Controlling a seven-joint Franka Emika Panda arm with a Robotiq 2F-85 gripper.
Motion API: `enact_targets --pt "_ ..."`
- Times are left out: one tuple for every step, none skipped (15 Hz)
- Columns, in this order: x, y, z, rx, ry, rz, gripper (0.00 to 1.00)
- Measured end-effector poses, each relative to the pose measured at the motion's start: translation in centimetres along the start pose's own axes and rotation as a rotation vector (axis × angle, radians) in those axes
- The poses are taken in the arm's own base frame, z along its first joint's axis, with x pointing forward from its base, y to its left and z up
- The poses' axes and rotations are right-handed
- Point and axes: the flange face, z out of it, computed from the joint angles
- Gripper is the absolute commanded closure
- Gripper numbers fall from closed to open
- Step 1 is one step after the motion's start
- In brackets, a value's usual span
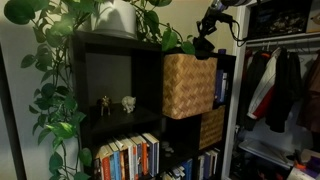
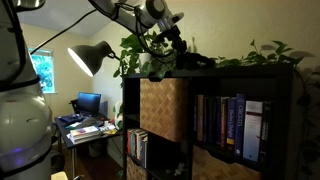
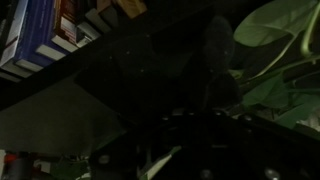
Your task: Pull out the topmost basket, pick up the black clothing from the top of the book shelf and put it inside the basket, push the basket backwards
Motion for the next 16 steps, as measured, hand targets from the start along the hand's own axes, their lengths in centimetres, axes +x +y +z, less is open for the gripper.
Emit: enact_targets --pt "-0.6 -0.2 -0.6 0.020 -0.018 -0.007 0.96" --pt "-1.2 -0.3 -1.1 0.039 -0.038 -0.014 0.96" --pt "-1.9 -0.6 -1.4 0.055 -0.062 -0.024 0.96" --pt "-2.6 -0.9 -1.7 0.070 -0.086 -0.036 0.96" --pt "-3.3 -1.2 -1.8 0.083 -0.111 -0.047 0.96" --pt "-4.1 -1.5 -1.8 0.094 -0.136 -0.059 0.96" --pt "-4.8 -1.8 -1.7 0.106 -0.155 -0.069 0.96" --pt "-5.5 -2.0 -1.5 0.110 -0.167 -0.078 0.96" --pt "-6.1 -2.2 -1.2 0.112 -0.178 -0.084 0.96" --pt "-6.8 -2.4 -0.7 0.118 -0.189 -0.088 0.96" --pt "-7.4 -2.5 -0.2 0.128 -0.196 -0.095 0.96" --pt "-8.0 -2.6 0.4 0.141 -0.201 -0.106 0.69" --pt "-8.5 -2.6 0.9 0.150 -0.204 -0.116 0.68" --pt "-8.9 -2.5 1.4 0.155 -0.210 -0.127 0.62" --pt "-9.3 -2.5 1.7 0.156 -0.218 -0.138 0.56" --pt "-9.6 -2.6 1.8 0.156 -0.223 -0.146 0.49"
